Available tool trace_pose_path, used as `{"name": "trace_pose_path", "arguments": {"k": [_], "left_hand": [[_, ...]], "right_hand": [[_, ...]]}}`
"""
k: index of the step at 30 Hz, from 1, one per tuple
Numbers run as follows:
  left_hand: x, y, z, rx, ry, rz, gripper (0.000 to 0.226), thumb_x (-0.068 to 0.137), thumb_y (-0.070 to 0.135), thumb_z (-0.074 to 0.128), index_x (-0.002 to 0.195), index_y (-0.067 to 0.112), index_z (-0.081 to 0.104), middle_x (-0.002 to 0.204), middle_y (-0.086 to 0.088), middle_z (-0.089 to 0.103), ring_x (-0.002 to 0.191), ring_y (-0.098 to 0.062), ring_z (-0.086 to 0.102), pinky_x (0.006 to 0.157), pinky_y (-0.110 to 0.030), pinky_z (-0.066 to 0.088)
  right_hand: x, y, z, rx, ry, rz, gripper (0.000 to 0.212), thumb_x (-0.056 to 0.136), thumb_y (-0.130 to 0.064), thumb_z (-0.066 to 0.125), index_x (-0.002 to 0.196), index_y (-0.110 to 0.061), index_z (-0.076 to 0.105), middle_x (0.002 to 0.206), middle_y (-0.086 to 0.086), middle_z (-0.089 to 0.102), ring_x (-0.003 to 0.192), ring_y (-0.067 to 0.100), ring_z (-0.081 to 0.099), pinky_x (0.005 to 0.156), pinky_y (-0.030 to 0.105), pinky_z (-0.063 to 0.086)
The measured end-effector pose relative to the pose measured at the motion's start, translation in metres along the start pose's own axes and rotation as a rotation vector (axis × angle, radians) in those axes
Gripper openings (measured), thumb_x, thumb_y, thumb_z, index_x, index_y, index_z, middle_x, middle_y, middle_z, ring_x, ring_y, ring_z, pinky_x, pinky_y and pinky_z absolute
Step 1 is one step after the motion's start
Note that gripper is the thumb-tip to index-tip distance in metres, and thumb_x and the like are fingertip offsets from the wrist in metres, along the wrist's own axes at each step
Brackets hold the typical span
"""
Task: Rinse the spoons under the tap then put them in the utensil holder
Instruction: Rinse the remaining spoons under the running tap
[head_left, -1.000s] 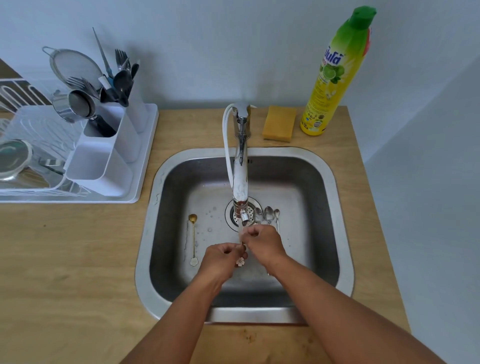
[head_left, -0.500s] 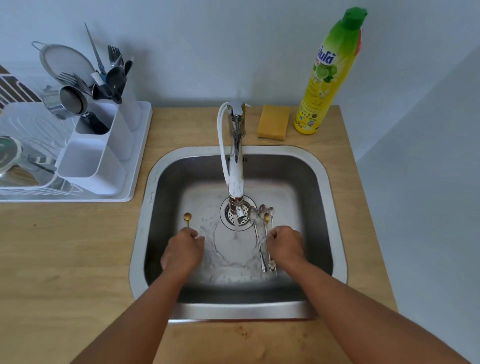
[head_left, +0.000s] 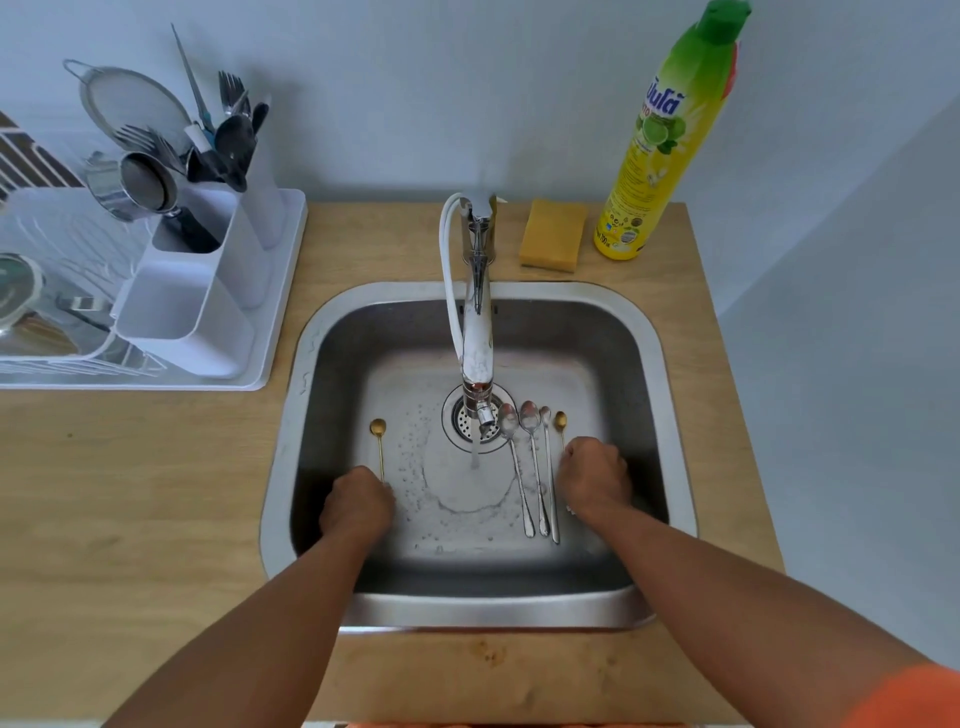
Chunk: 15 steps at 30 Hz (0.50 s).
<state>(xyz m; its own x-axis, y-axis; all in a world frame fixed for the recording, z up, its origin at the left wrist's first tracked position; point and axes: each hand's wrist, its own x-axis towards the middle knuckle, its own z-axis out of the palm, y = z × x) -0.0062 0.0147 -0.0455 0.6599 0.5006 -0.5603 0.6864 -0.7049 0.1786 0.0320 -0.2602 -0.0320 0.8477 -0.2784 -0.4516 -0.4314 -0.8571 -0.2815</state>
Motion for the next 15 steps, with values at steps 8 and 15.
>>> {"name": "trace_pose_path", "arguments": {"k": [8,15], "left_hand": [[-0.014,0.011,-0.005,0.079,-0.158,-0.012,0.027,0.098,0.037,0.058,0.079,0.018,0.059,0.084,-0.004,0.067,0.075,-0.025,0.069,0.070,-0.033,0.056],[-0.035,0.037,-0.002,0.051,-0.167,0.071,0.029,0.095,0.046,0.054,0.081,0.021,0.058,0.081,0.001,0.063,0.072,-0.019,0.061,0.063,-0.030,0.045]], "right_hand": [[0.007,0.002,0.002,-0.034,-0.001,-0.025,0.020,0.100,-0.011,0.055,0.093,-0.010,0.074,0.088,0.010,0.071,0.075,0.027,0.066,0.062,0.029,0.050],[0.004,-0.009,-0.006,0.021,0.045,-0.074,0.027,0.100,-0.038,0.055,0.102,-0.017,0.072,0.101,0.009,0.074,0.090,0.033,0.069,0.074,0.034,0.054]]}}
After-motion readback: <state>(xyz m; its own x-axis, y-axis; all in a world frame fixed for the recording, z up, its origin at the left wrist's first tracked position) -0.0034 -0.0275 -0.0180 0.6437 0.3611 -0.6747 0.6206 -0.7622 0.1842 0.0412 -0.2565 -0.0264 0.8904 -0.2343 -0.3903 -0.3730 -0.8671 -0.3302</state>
